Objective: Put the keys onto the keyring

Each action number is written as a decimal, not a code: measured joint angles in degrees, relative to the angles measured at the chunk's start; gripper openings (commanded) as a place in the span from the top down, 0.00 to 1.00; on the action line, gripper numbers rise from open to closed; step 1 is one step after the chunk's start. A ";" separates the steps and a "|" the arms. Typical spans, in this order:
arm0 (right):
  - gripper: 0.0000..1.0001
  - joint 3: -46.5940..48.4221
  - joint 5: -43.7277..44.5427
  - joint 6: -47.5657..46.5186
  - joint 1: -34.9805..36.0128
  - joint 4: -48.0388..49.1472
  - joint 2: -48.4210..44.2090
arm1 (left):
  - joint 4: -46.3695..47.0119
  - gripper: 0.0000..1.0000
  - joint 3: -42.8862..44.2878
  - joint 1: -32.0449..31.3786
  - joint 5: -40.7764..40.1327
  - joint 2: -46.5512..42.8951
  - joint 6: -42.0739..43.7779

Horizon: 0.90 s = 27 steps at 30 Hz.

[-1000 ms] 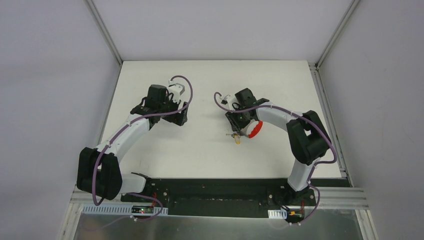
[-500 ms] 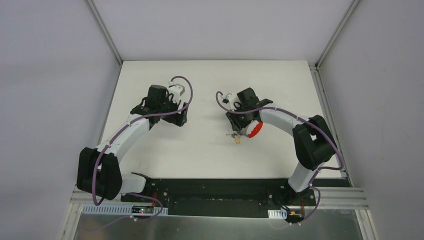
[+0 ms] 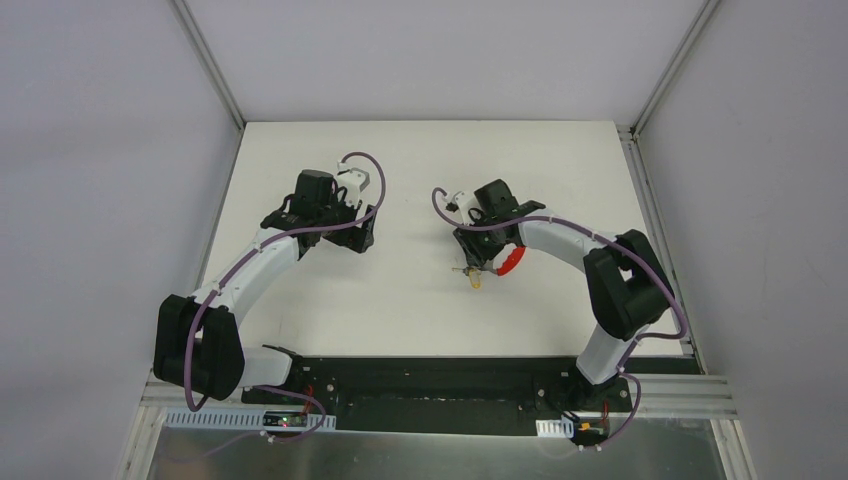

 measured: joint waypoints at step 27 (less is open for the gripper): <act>0.58 2.64 -0.02 -0.70 1.05 -0.09 3.89 | -0.24 0.15 0.02 0.00 0.00 0.00 0.09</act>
